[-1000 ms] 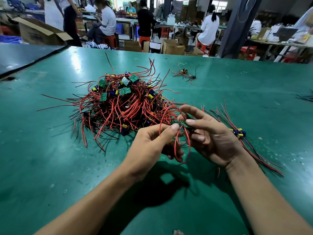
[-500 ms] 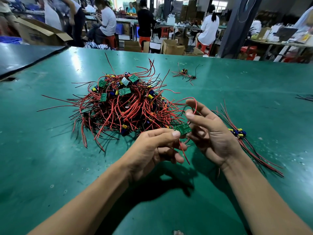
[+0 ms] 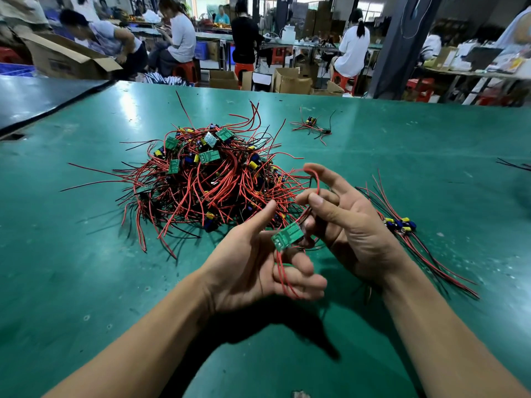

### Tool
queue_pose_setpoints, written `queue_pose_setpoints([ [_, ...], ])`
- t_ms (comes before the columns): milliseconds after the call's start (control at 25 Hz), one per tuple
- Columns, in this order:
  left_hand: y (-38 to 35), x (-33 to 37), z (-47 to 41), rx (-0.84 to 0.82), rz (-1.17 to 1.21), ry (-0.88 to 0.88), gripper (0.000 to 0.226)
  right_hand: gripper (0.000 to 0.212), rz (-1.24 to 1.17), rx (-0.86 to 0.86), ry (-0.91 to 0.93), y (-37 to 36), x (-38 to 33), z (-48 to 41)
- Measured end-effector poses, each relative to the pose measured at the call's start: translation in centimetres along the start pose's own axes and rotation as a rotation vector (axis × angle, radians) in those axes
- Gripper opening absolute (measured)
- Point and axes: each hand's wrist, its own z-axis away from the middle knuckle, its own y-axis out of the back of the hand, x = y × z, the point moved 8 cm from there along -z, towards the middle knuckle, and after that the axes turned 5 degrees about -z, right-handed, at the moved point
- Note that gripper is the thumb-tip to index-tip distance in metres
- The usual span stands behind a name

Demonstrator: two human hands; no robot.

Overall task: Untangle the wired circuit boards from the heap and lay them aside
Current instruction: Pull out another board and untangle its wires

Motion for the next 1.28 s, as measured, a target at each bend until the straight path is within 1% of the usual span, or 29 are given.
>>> queue_pose_setpoints([
  [80,-0.1,-0.5,0.1,-0.055,0.012,0.049,0.050,0.062,0.020,-0.050,-0.033,-0.6,0.3,0.1],
  [160,0.2,-0.5,0.2,-0.057,-0.060,0.030,0.044,0.066,0.061,-0.044,-0.033,-0.5,0.3,0.1],
  [240,0.4,-0.2,0.4,-0.045,-0.094,-0.004,0.039,0.067,0.119,-0.024,-0.015,-0.2,0.0,0.1],
  [360,0.3,0.5,0.7,0.000,-0.083,-0.055,0.028,0.065,0.179,-0.001,-0.001,0.1,0.0,0.1],
  [440,0.2,0.8,0.7,0.026,-0.091,-0.105,0.014,0.065,0.185,0.012,0.008,0.3,0.0,0.0],
  [520,0.4,0.9,0.5,0.062,-0.148,-0.148,0.003,0.060,0.197,0.036,0.015,0.7,-0.1,-0.1],
  [600,0.8,0.7,0.1,0.128,-0.227,-0.170,0.019,0.047,0.235,0.073,0.023,1.4,-0.2,-0.2],
  [680,1.3,0.5,-0.1,0.215,-0.310,-0.199,0.027,0.034,0.275,0.119,0.016,2.1,0.1,-0.2],
  [760,1.9,0.6,-0.1,0.296,-0.394,-0.235,0.025,0.028,0.303,0.167,-0.006,2.5,0.6,-0.2],
  [840,2.3,0.9,0.0,0.364,-0.514,-0.265,0.014,0.028,0.304,0.207,-0.033,2.9,1.1,-0.2],
  [920,2.3,1.1,0.2,0.388,-0.580,-0.291,0.006,0.028,0.310,0.247,-0.048,3.3,1.3,-0.3],
  [1120,1.8,0.5,-0.2,0.357,-0.464,-0.311,0.016,0.033,0.376,0.337,-0.064,4.2,1.3,-0.2],
  [1280,2.1,0.2,-0.5,0.390,-0.426,-0.305,0.014,0.032,0.433,0.317,-0.081,3.6,2.2,-0.1],
])
